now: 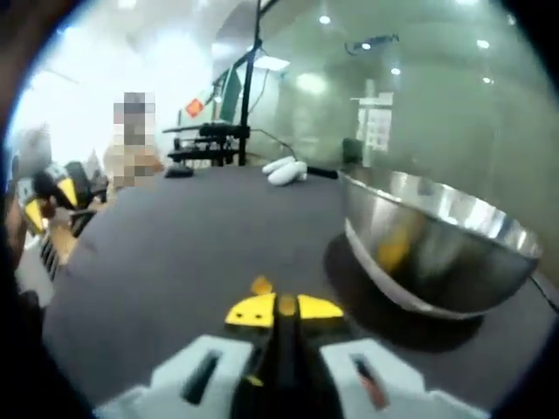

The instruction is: Pick up the QQ candy scattered on the table and place it into the stainless steel bowl on the table

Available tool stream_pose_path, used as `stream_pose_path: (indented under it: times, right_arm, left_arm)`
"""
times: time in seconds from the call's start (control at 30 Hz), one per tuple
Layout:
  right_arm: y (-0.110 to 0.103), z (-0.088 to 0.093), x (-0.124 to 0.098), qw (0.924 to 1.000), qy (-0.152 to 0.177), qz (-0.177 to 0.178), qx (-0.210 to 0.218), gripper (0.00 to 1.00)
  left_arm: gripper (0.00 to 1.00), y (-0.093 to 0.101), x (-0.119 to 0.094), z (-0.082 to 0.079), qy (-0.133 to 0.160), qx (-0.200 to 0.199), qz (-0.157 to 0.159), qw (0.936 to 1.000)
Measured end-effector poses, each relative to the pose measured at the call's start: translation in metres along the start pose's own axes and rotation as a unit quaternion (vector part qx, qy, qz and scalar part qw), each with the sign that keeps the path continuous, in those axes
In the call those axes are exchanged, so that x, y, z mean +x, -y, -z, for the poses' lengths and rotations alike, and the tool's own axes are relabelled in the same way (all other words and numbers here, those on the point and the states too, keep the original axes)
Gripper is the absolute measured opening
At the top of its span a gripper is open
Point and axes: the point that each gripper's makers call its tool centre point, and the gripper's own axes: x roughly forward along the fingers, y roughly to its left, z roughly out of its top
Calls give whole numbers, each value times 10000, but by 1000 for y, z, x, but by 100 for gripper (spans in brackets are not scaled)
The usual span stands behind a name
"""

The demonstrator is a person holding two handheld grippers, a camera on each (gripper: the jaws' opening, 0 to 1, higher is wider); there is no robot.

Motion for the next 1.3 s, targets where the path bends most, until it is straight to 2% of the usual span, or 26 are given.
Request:
stream_pose_path:
  times: [0.27,0.43,0.5,0.6,0.63,0.67,0.73,0.77,0.8,0.87,1.0,1.1,1.13,1.17,1.2,1.23,1.27,1.3]
  right_arm:
    - [-1,-2,-5,9999,57,8,135,8]
    - [-3,-17,-29,9990,335,104,267,8]
    - [-2,-32,-42,9978,572,124,315,8]
    - [2,-59,-58,9952,971,32,149,8]
    - [7,-76,-67,9922,1237,110,81,9]
    - [12,-84,-72,9906,1356,189,80,9]
    - [32,-107,-85,9832,1725,576,161,8]
    - [47,-114,-90,9799,1793,832,268,8]
    - [60,-115,-92,9783,1751,1059,313,8]
    - [81,-109,-91,9790,1465,1388,288,8]
    - [91,-107,-84,9790,1505,1269,539,9]
    - [114,-101,-78,9783,1333,1497,533,9]
    - [118,-100,-77,9777,1325,1538,541,9]
    - [114,-99,-81,9773,1322,1562,541,9]
    - [118,-98,-82,9762,1338,1604,576,13]
    - [120,-105,-82,9705,1643,1570,801,25]
    - [116,-106,-79,9716,1677,1388,930,40]
    - [117,-105,-79,9715,1668,1371,974,44]
  left_arm:
    - [30,2,0,-2,1,36,29,10000]
    - [30,2,2,-1,-3,30,37,10000]
    - [30,3,2,0,-14,34,52,10000]
    - [30,4,3,-1,-7,37,74,10000]
    - [30,5,4,-1,-1,37,86,10000]
    - [30,5,5,-1,4,33,92,10000]
    - [30,6,6,-1,2,27,95,10000]
    - [30,6,6,-1,5,29,100,9999]
    - [30,7,6,-2,12,29,113,9999]
    - [30,9,6,-3,20,53,135,9999]
    - [30,10,4,-2,-4,60,139,9999]
    - [30,11,3,1,-39,60,146,9999]
    - [30,11,3,2,-50,54,146,9999]
    - [30,11,3,2,-61,57,140,9999]
    - [30,10,3,3,-64,59,136,9999]
    - [30,11,3,3,-64,54,139,9999]
    - [30,11,3,2,-62,53,143,9999]
    - [30,11,4,2,-57,56,143,9999]
